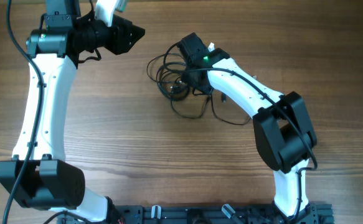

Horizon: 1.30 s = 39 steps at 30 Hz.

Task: Untangle cables
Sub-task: 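Grasp a cable loop with the right gripper and lift it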

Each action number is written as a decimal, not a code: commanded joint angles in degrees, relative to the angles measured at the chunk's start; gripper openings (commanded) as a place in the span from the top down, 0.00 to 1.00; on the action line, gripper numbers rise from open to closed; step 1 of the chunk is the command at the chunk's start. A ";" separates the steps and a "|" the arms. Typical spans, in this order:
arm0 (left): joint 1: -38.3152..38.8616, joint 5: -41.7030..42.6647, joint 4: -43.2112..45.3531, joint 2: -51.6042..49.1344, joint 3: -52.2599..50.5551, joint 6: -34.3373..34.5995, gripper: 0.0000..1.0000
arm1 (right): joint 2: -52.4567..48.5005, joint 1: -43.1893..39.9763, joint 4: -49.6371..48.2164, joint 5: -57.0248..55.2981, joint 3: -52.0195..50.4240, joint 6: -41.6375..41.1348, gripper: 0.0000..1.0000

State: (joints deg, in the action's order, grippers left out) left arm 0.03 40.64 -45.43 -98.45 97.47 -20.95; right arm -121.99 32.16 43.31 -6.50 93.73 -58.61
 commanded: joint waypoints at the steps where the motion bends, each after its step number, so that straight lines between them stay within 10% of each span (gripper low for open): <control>1: -0.22 1.51 0.20 0.63 0.79 -1.40 0.52 | -1.46 1.22 -1.70 -1.27 -0.50 2.14 0.46; 24: -0.22 1.51 0.15 0.63 0.79 -1.40 0.52 | -5.57 1.64 -3.52 -2.34 -0.50 1.44 0.46; 31: -0.22 1.51 0.15 0.63 0.79 -1.38 0.51 | -5.66 1.62 -3.67 -2.34 -0.50 0.96 0.93; 39: -0.22 1.51 0.13 0.63 0.79 -1.38 0.51 | -5.03 1.09 -8.35 -2.12 0.24 3.98 0.96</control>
State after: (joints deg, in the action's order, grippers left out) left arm 0.03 40.64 -45.43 -98.45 97.47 -20.95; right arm -126.43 33.69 36.42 -7.79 93.54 -57.12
